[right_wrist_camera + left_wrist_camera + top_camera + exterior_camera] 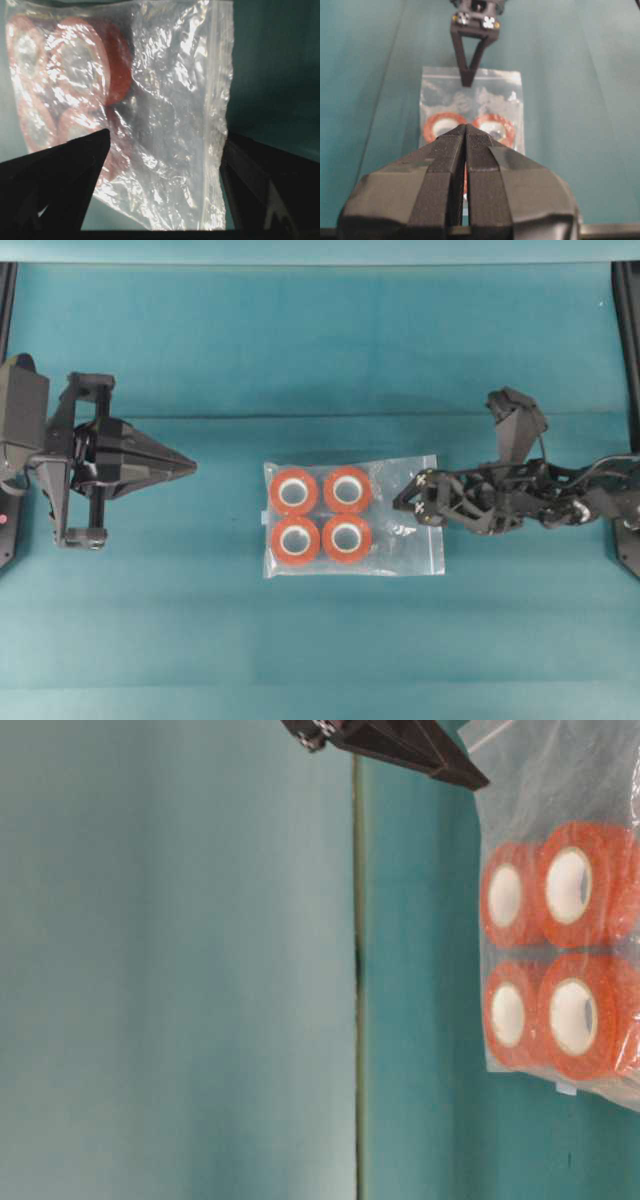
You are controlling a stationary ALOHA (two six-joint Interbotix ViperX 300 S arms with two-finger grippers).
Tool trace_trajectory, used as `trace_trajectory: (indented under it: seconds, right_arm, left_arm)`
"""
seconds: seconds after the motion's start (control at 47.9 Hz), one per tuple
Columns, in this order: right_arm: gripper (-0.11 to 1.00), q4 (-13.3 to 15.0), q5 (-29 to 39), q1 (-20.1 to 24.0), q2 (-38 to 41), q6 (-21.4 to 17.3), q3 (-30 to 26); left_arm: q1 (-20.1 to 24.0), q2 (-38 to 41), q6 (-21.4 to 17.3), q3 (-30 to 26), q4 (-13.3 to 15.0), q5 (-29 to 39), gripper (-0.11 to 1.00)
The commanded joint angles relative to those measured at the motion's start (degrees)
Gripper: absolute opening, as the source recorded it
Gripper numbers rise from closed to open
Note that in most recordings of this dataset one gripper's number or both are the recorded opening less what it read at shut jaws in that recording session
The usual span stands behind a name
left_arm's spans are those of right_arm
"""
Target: Hand over the clear zip bag and make it stand upright.
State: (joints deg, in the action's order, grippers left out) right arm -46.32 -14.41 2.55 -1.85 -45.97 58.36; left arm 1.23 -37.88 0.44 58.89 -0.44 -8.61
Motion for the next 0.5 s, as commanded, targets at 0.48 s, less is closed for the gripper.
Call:
trace_trajectory:
  seconds: [0.48]
  right_arm:
    - [0.91, -0.2, -2.6, 1.1, 2.1, -0.6, -2.3]
  left_arm:
    - [0.1, -0.4, 0.1, -0.6, -0.2, 0.0, -0.01]
